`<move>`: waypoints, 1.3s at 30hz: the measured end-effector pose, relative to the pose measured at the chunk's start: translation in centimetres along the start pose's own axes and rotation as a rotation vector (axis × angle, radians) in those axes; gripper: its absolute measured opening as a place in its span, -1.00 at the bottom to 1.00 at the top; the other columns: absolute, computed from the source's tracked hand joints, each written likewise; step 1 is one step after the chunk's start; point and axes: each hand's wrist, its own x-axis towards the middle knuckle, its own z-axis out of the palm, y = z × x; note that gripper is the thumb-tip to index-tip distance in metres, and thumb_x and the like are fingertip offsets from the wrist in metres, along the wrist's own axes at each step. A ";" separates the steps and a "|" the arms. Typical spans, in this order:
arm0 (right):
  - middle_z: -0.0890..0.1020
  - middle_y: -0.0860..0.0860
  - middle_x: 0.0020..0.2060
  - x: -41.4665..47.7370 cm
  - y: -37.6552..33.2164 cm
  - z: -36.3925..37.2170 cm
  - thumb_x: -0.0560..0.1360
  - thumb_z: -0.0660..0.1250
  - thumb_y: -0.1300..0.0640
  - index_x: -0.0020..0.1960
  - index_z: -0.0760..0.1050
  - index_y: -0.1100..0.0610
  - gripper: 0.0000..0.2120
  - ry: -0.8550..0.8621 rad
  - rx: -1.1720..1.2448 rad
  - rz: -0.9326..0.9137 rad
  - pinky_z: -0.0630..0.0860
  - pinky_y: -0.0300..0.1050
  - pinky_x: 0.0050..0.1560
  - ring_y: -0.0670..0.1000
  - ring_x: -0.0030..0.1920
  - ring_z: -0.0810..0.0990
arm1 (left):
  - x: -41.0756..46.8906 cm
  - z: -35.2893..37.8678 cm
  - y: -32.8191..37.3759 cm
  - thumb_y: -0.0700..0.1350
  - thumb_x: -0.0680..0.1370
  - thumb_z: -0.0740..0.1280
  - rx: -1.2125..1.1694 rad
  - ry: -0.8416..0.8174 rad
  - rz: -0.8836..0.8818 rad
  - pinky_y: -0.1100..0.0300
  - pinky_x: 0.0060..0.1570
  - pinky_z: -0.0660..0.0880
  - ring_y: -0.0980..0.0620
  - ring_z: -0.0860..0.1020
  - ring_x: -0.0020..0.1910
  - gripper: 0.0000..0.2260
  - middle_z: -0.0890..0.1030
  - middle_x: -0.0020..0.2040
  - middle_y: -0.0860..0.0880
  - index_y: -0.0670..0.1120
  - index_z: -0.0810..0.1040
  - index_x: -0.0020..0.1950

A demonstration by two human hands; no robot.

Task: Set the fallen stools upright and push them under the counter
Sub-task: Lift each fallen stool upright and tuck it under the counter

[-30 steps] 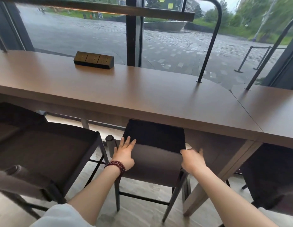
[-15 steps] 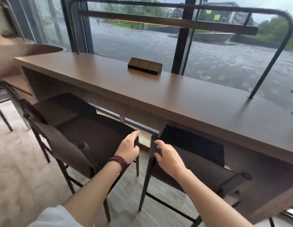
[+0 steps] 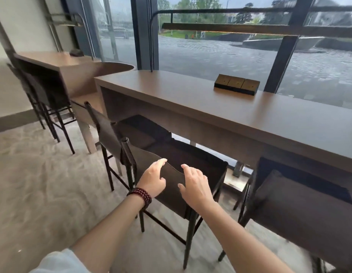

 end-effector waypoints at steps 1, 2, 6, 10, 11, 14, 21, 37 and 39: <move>0.40 0.01 0.37 0.6 -0.5 0.7 0.53 0.29 0.04 0.49 0.15 0.08 -0.40 -0.015 -0.065 0.029 0.28 0.00 0.33 0.07 0.41 0.31 | 0.2 -0.6 -1.1 -0.39 0.43 0.22 0.004 -0.015 -0.011 0.23 0.35 0.28 0.01 0.39 0.36 -0.44 0.42 0.37 -0.06 -0.10 0.32 0.43; 0.41 0.02 0.35 1.1 -0.8 1.4 0.52 0.30 0.04 0.49 0.14 0.09 -0.39 -0.037 -0.134 0.064 0.27 0.02 0.32 0.09 0.40 0.31 | 0.6 -1.2 -2.2 -0.39 0.43 0.21 0.009 -0.028 -0.023 0.23 0.35 0.28 0.01 0.38 0.37 -0.43 0.41 0.38 -0.06 -0.10 0.31 0.43; 0.51 0.05 0.19 3.5 -0.6 3.3 0.46 0.33 0.13 0.39 0.22 0.12 -0.46 -0.142 -0.322 0.199 0.33 0.09 0.18 0.15 0.27 0.43 | 3.8 -2.8 -5.6 -0.37 0.42 0.19 0.055 -0.045 -0.073 0.19 0.36 0.28 -0.03 0.36 0.37 -0.41 0.39 0.39 -0.07 -0.09 0.29 0.44; 0.58 0.04 -0.05 5.9 0.0 3.8 0.48 0.24 0.23 -0.01 0.31 0.10 -0.86 -0.229 -0.347 0.259 0.27 -0.03 -0.11 0.15 0.10 0.55 | 7.8 -3.1 -7.6 -0.34 0.40 0.19 0.118 -0.095 -0.059 0.14 0.37 0.28 -0.02 0.35 0.39 -0.38 0.36 0.41 -0.03 -0.06 0.26 0.46; 0.60 0.04 -0.06 6.5 0.1 3.9 0.47 0.23 0.24 -0.11 0.28 0.08 -0.87 -0.251 -0.341 0.270 0.25 -0.06 -0.13 0.15 0.08 0.57 | 8.9 -3.0 -8.0 -0.33 0.40 0.19 0.129 -0.120 -0.050 0.12 0.38 0.27 -0.01 0.33 0.40 -0.38 0.35 0.43 -0.02 -0.06 0.25 0.46; 0.64 0.02 -0.02 7.7 -0.1 4.2 0.46 0.22 0.22 -0.20 0.30 0.07 -0.87 -0.323 -0.324 0.307 0.28 -0.07 -0.10 0.15 0.04 0.61 | 11.4 -2.6 -9.3 -0.31 0.40 0.20 0.255 -0.188 0.013 0.12 0.42 0.21 0.02 0.28 0.44 -0.37 0.32 0.45 0.00 -0.05 0.23 0.48; 0.65 0.01 -0.01 8.0 -1.3 4.3 0.46 0.19 0.24 -0.14 0.36 0.02 -0.87 -0.319 -0.355 0.374 0.33 -0.06 -0.01 0.13 0.06 0.60 | 14.9 -3.7 -11.7 -0.24 0.46 0.19 0.634 -0.321 0.147 0.01 0.49 -0.06 0.08 0.32 0.39 -0.50 0.42 0.34 0.05 0.04 0.33 0.39; 0.40 -0.02 -0.32 7.5 2.2 3.8 0.43 0.20 0.38 0.03 0.54 0.09 -0.70 -0.226 -0.473 0.663 0.47 -0.07 -0.04 0.10 0.16 0.49 | 19.9 -5.3 -18.9 -0.42 -0.06 0.53 0.816 -0.066 0.593 0.17 -0.56 0.45 -0.12 0.53 -0.42 -0.62 0.50 -0.42 -0.07 -0.12 0.54 -0.36; 0.55 0.01 -0.12 7.8 4.3 2.9 0.41 0.21 0.36 0.03 0.55 0.06 -0.69 -0.215 -0.480 0.701 0.47 -0.05 0.01 0.10 0.19 0.49 | 20.0 -4.4 -18.2 -0.41 -0.09 0.52 0.770 -0.089 0.627 0.26 -0.65 0.41 -0.09 0.52 -0.41 -0.60 0.50 -0.40 -0.05 -0.12 0.55 -0.35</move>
